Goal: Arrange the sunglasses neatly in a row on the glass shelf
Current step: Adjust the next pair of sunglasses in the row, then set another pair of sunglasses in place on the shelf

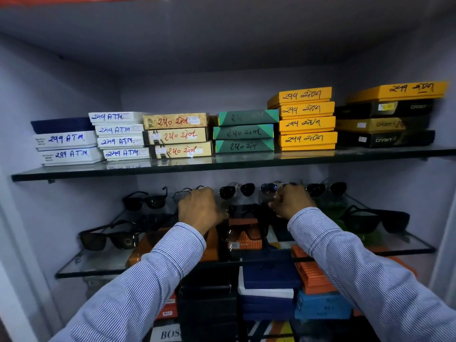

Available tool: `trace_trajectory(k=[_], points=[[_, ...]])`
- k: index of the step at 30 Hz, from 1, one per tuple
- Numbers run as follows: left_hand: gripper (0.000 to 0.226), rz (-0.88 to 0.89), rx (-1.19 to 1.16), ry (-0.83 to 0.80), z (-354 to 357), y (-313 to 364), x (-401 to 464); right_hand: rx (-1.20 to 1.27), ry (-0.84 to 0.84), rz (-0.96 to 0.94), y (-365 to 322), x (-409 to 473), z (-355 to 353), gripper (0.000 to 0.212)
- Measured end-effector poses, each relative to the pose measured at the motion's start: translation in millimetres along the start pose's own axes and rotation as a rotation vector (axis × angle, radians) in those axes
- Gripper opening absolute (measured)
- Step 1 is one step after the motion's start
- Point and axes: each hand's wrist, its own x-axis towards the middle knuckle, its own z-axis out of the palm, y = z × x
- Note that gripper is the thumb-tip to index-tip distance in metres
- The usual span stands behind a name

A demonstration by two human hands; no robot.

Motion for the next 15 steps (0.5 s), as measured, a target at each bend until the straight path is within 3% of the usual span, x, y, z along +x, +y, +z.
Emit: trace_trajectory(k=[2,3,5,12,15], points=[[0.043,0.033,-0.001,0.042,-1.7,3.8,-0.8,-0.155,-0.079,0.003,2.7,-2.7,0.9,0.045],[0.042,0.049,-0.002,0.06,-2.3,6.4,-1.1,-0.169,-0.106,0.003,3.8,-3.5,3.0,0.039],[0.038,0.076,-0.011,0.091,-3.8,12.3,-2.1,-0.148,-0.117,-0.011,4.4,-4.3,6.8,0.022],[0.021,0.223,-0.133,0.138,-8.4,37.8,-1.0,-0.108,-0.049,-0.088,17.3,-6.0,-15.3,0.014],[0.024,0.289,-0.228,0.144,-6.0,50.7,4.6,0.003,-0.037,-0.127,28.5,-8.3,-32.3,0.015]])
